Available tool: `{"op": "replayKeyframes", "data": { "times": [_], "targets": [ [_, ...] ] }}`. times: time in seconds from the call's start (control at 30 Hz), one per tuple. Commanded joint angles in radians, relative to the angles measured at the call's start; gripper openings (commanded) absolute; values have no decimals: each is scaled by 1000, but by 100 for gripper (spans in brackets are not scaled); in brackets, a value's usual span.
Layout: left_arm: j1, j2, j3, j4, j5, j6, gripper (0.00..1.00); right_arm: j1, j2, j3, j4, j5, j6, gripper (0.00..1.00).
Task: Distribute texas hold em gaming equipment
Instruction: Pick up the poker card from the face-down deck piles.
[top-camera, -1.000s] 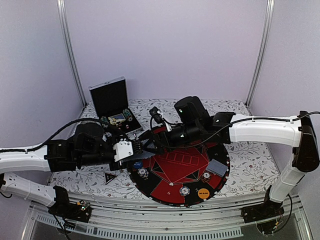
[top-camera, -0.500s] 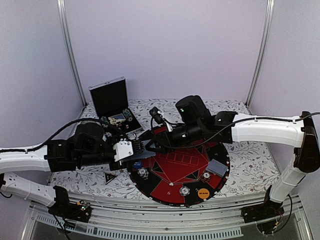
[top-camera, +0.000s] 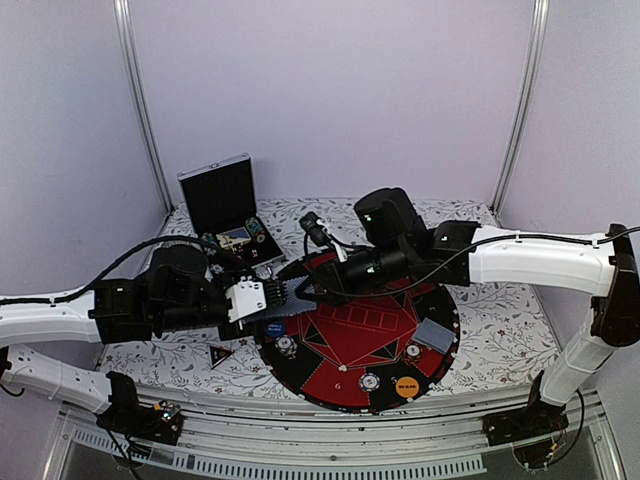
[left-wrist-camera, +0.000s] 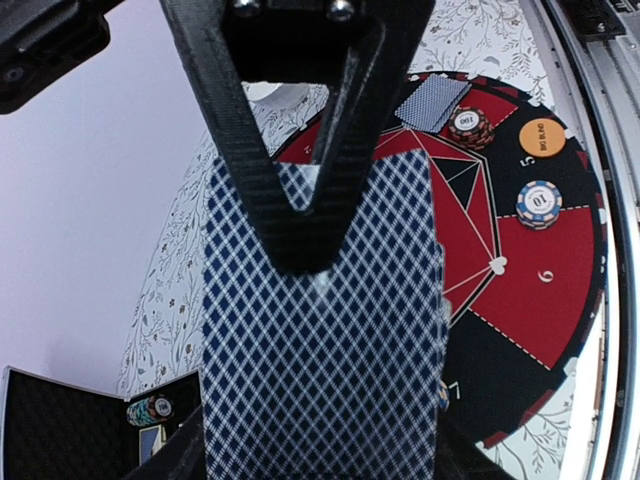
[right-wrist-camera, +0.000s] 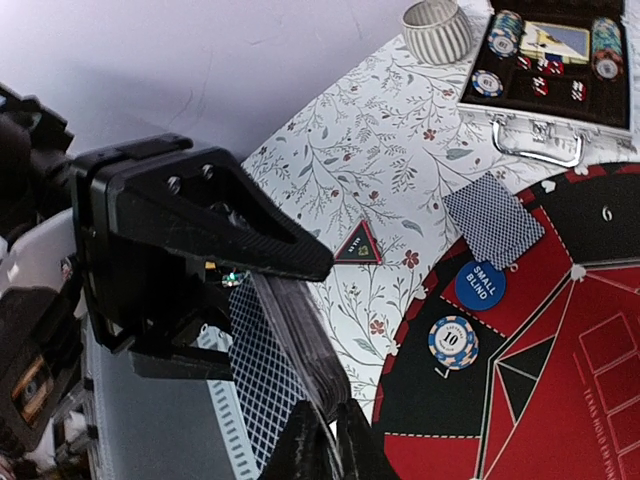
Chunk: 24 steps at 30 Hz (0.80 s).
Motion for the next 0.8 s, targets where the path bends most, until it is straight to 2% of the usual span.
{"op": "replayKeyframes", "data": {
  "times": [0.0,0.1,0.27,0.37,0.47,0.77],
  "targets": [
    [10,-7,-5,27,11,4,56,-7,-49,16,-28,29,1,23],
    [10,-8,-5,27,11,4,56,-7,-58,14,-45,46,1,27],
    [9,-8,-5,27,13,4,56,-7,-83,1,-61,67,8,25],
    [9,-9,-5,27,15,3,56,-7,-88,-4,-63,63,14,17],
    [10,-7,-5,27,16,3,56,-7,-87,-2,-63,50,15,5],
    [9,-8,-4,27,17,4,56,-8,-107,-6,-65,46,15,2]
  ]
}}
